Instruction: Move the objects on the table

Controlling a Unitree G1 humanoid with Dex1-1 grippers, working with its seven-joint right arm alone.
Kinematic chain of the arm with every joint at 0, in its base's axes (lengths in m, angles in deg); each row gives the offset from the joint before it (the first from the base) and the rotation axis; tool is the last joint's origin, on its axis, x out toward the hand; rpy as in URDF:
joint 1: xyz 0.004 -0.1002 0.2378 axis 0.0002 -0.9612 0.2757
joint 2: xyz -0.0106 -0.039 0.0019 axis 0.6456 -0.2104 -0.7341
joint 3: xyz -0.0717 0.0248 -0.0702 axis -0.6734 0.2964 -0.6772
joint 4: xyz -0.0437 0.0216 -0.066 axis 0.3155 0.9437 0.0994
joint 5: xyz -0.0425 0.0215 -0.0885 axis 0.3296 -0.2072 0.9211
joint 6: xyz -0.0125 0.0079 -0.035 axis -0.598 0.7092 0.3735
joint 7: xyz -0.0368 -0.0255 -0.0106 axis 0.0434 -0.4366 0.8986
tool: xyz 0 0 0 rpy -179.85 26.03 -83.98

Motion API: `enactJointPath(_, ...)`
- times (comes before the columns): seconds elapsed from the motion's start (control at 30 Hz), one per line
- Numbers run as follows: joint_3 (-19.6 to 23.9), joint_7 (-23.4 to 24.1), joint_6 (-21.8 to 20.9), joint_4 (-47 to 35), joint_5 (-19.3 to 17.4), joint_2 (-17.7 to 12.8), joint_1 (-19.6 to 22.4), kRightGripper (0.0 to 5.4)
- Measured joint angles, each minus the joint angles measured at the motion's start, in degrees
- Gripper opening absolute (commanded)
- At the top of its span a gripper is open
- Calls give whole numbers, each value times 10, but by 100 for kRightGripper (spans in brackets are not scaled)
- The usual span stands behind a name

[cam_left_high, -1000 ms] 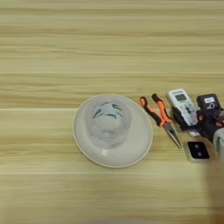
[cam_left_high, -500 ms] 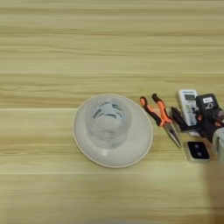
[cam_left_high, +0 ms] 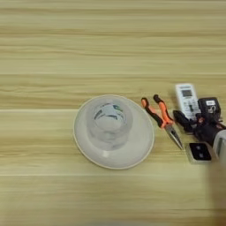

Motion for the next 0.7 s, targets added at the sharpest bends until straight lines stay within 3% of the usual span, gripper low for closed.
enactJointPath(0.7, 1, 1, 11, -8, -9, 0, -1, 289)
